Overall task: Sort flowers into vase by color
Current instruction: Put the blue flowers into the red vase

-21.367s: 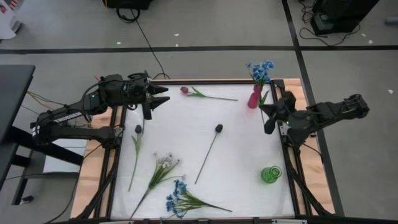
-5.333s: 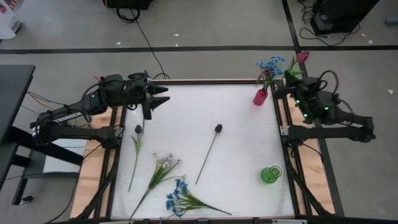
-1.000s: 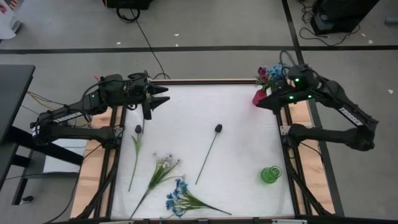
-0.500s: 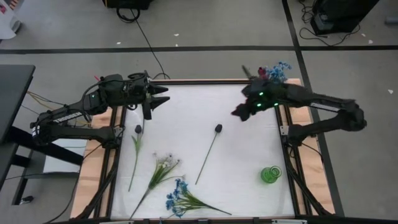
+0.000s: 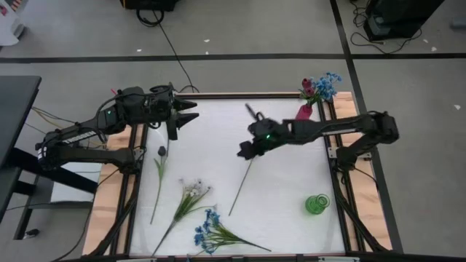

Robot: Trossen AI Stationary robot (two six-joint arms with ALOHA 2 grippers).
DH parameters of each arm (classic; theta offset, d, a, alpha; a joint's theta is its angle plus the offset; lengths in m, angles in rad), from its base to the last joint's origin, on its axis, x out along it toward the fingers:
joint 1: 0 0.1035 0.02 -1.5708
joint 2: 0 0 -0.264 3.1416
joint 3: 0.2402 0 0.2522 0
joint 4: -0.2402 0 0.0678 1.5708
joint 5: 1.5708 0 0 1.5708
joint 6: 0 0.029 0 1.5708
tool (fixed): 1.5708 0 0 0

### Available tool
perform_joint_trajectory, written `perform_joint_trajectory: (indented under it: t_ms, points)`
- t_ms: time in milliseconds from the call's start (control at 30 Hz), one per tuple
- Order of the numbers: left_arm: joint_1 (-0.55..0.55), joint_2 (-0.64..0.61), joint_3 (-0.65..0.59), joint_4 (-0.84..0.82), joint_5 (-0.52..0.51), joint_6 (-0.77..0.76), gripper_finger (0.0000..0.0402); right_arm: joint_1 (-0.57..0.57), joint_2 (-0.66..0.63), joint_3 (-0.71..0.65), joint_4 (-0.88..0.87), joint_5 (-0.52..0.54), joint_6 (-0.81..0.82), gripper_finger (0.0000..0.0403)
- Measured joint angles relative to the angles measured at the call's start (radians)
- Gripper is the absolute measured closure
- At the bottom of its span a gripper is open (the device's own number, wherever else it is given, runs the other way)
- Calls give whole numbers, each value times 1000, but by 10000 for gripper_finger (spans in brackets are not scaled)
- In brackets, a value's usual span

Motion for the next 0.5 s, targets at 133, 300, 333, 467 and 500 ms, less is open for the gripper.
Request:
perform_joint_trajectory:
  t_ms: [133,300,333,467,500]
  points:
    - [0,0,0,0,0,0,184,37,59,0,1,2,34,237]
    - [0,0,0,0,0,0,184,82,117,0,-2,10,59,237]
    - [0,0,0,0,0,0,184,89,126,0,-7,10,70,237]
    - [0,0,0,0,0,0,184,115,165,0,-21,9,120,237]
    - [0,0,0,0,0,0,184,122,171,0,-22,5,129,237]
